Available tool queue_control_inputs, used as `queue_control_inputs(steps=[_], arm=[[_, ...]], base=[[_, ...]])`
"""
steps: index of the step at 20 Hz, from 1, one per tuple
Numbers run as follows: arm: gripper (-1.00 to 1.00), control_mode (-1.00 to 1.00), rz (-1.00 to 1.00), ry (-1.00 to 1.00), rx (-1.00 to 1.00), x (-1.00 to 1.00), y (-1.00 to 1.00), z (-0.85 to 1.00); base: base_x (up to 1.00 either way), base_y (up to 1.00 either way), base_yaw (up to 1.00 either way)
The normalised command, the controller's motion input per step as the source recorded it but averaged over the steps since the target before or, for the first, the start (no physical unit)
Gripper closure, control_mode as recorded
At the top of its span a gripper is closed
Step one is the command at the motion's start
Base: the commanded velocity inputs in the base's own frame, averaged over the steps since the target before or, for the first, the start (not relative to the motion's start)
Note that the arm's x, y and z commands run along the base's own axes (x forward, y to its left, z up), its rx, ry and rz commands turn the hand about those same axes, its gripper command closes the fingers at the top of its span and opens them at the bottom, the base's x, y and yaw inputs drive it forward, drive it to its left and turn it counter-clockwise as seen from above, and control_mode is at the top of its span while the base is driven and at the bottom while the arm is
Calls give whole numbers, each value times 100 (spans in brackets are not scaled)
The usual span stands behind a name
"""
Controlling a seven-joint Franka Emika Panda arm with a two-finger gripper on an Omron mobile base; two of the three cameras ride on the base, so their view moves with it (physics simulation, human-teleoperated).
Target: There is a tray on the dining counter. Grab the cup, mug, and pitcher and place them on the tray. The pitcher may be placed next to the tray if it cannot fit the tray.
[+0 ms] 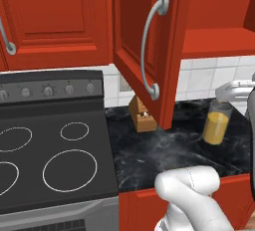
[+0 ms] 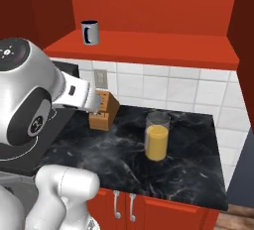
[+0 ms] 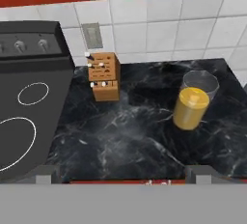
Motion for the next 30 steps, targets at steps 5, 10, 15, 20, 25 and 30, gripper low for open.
queue_control_inputs(steps=[5,10,15,20,25,30], arm=[[-100,-100,4,-21,0,54,42,30],[-100,-100,0,-16,-2,64,34,21],[-100,-100,0,-6,-2,66,7,18],[-100,-100,0,-1,-2,37,0,14],[-100,-100,0,0,-1,27,7,9],[-100,-100,0,0,-1,24,17,13]], base=[[0,0,0],[0,0,0],[0,0,0],[0,0,0],[0,0,0],[0,0,0]])
